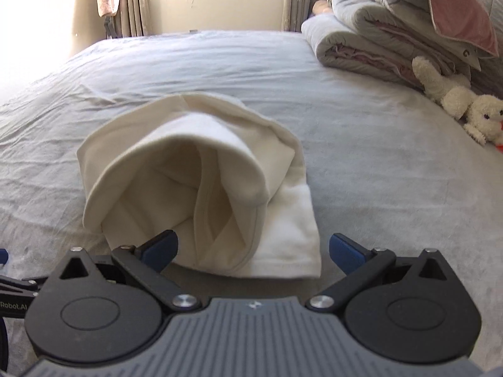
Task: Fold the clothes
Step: 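Grasp the shirt's open end with the right gripper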
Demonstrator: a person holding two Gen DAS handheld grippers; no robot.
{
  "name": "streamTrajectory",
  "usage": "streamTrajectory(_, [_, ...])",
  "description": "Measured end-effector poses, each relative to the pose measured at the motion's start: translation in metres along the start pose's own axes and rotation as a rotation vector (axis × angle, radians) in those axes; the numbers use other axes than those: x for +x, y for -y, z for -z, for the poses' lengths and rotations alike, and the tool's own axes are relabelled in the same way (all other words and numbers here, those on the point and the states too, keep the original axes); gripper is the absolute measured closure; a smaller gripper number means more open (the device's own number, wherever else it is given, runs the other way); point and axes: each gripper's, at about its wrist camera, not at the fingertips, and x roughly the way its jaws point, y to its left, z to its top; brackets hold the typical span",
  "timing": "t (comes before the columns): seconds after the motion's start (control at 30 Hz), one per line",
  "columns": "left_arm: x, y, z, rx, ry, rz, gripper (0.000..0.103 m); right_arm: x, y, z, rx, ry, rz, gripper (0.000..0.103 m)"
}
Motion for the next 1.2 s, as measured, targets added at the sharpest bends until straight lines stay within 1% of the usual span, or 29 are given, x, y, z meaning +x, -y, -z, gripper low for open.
streamTrajectory(0.1, [0.000, 0.000, -0.002, -0.002, -0.009, 0.004, 0.000, -0.006, 0.005, -0.005, 0.029, 0.052, -0.011, 0.000])
streamTrajectory(0.17, [-0.001, -0.002, -0.004, -0.002, -0.023, 0.013, 0.000, -0.005, 0.008, -0.007, 0.056, 0.060, -0.025, 0.001])
streamTrajectory(0.23, [-0.002, -0.004, -0.007, -0.002, -0.028, 0.021, 0.001, -0.001, 0.010, -0.011, 0.079, 0.063, -0.037, 0.010])
streamTrajectory(0.27, [-0.002, -0.004, -0.007, -0.005, -0.026, 0.020, 0.001, -0.001, 0.009, -0.011, 0.082, 0.061, -0.041, 0.013])
streamTrajectory(0.33, [-0.004, -0.006, -0.008, -0.016, -0.018, 0.021, 0.001, -0.001, 0.008, -0.010, 0.087, 0.058, -0.048, 0.022])
streamTrajectory(0.37, [-0.005, -0.007, -0.009, -0.019, -0.014, 0.025, 0.001, -0.001, 0.007, -0.010, 0.090, 0.056, -0.051, 0.024])
streamTrajectory(0.43, [-0.008, -0.007, -0.011, -0.022, -0.003, 0.042, 0.001, -0.001, 0.005, -0.010, 0.095, 0.052, -0.058, 0.036])
streamTrajectory(0.47, [-0.009, -0.007, -0.012, -0.024, 0.002, 0.048, 0.001, -0.001, 0.004, -0.009, 0.097, 0.050, -0.062, 0.040])
streamTrajectory(0.53, [-0.012, -0.006, -0.013, -0.023, 0.013, 0.061, 0.001, -0.001, 0.005, -0.011, 0.100, 0.059, -0.063, 0.053])
streamTrajectory(0.6, [-0.015, -0.003, -0.015, -0.013, 0.027, 0.059, 0.001, -0.002, 0.006, -0.012, 0.106, 0.064, -0.069, 0.062])
streamTrajectory(0.67, [-0.017, 0.001, -0.016, -0.001, 0.040, 0.045, 0.001, -0.003, 0.007, -0.012, 0.114, 0.065, -0.082, 0.082])
streamTrajectory(0.7, [-0.018, 0.003, -0.017, 0.003, 0.044, 0.035, 0.001, -0.004, 0.008, -0.012, 0.119, 0.064, -0.090, 0.090])
streamTrajectory(0.9, [-0.024, 0.012, -0.018, 0.023, 0.062, -0.038, 0.001, -0.010, 0.010, -0.011, 0.135, 0.064, -0.129, 0.091])
streamTrajectory(1.1, [-0.030, 0.017, -0.016, 0.077, 0.110, -0.153, 0.001, -0.017, 0.010, -0.011, 0.137, 0.063, -0.177, 0.091])
streamTrajectory(1.13, [-0.031, 0.017, -0.016, 0.083, 0.116, -0.160, 0.001, -0.018, 0.010, -0.011, 0.139, 0.061, -0.190, 0.091])
streamTrajectory(1.2, [-0.033, 0.014, -0.017, 0.076, 0.116, -0.134, 0.001, -0.020, 0.009, -0.010, 0.141, 0.055, -0.221, 0.091])
